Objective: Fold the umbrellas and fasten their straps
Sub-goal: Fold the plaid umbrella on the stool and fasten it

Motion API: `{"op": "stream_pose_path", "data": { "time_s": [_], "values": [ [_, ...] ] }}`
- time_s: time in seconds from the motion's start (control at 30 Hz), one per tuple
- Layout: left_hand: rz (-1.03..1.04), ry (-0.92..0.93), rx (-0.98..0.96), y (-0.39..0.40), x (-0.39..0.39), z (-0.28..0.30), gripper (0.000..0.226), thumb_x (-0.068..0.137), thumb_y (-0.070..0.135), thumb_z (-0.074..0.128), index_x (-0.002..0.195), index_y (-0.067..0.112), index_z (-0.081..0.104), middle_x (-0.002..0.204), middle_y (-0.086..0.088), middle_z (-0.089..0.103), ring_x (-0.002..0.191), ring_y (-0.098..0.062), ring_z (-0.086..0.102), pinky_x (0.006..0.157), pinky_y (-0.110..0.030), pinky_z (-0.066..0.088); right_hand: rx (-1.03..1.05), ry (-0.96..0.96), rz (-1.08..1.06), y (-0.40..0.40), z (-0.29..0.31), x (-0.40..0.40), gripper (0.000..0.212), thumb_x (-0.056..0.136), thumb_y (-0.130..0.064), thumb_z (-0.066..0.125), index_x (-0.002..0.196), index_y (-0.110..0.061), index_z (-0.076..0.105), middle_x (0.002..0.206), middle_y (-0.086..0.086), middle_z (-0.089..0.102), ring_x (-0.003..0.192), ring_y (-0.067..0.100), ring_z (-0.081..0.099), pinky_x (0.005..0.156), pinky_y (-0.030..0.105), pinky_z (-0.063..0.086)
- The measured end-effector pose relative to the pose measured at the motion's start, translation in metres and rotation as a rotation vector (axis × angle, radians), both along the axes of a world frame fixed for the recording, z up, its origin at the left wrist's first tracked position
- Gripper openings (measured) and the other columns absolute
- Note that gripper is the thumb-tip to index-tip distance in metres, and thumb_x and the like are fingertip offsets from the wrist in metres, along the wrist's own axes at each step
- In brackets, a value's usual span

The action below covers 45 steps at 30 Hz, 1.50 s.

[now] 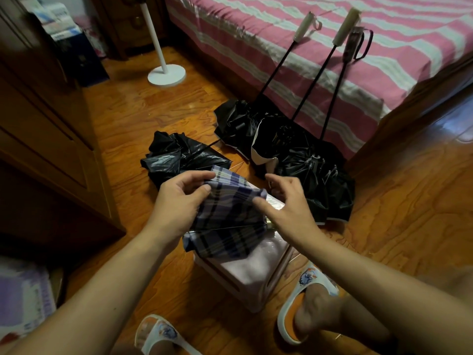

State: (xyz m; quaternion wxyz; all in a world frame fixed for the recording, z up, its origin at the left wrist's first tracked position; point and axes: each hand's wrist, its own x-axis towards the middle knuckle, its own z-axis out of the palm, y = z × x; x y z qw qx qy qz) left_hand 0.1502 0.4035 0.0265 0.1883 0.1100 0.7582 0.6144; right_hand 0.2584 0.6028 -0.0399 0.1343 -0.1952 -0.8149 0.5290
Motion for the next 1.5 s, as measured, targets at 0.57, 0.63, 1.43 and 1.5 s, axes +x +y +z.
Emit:
{"op": "stream_pose_path", "data": {
  "time_s": [0.57, 0.63, 1.43, 1.5],
  "values": [
    [0.042, -0.113, -0.381, -0.025, 0.001, -0.034, 0.019, 0.1, 0.021, 0.062, 0.117, 0.03, 0.064, 0.114, 0.005, 0.067, 0.102, -0.011, 0.065, 0.09, -0.038, 0.057, -0.057, -0.003, -0.013, 0.038, -0.006, -0.082, 0.014, 0.096, -0.013, 0.068, 0.103, -0.023, 0.075, 0.096, -0.007, 0.075, 0.093, 0.007, 0.07, 0.082, 0.025, 0.055],
    [0.001, 0.002, -0.424, -0.025, -0.003, -0.034, 0.033, 0.098, 0.028, 0.065, 0.131, 0.032, 0.059, 0.123, 0.01, 0.061, 0.112, -0.007, 0.059, 0.1, -0.039, 0.053, -0.052, 0.029, 0.03, 0.036, 0.001, -0.071, 0.018, 0.095, -0.009, 0.068, 0.097, -0.026, 0.074, 0.093, -0.008, 0.075, 0.089, 0.005, 0.07, 0.077, 0.018, 0.052],
    [-0.177, 0.215, -0.268, 0.007, -0.002, 0.0, 0.008, 0.094, 0.012, 0.068, 0.094, 0.017, 0.074, 0.091, 0.002, 0.074, 0.086, -0.014, 0.07, 0.074, -0.031, 0.058, 0.059, 0.073, 0.243, 0.04, -0.003, -0.007, 0.02, 0.089, -0.015, 0.077, 0.106, -0.025, 0.076, 0.102, -0.012, 0.073, 0.101, 0.004, 0.067, 0.093, 0.03, 0.055],
    [-0.154, 0.202, -0.268, 0.005, 0.0, 0.0, 0.009, 0.095, 0.013, 0.068, 0.094, 0.018, 0.075, 0.089, 0.001, 0.074, 0.082, -0.013, 0.07, 0.069, -0.029, 0.056, 0.027, 0.123, 0.168, 0.04, 0.0, -0.009, 0.014, 0.09, -0.014, 0.076, 0.096, -0.026, 0.078, 0.092, -0.013, 0.075, 0.092, 0.005, 0.07, 0.088, 0.034, 0.058]
  ]
}}
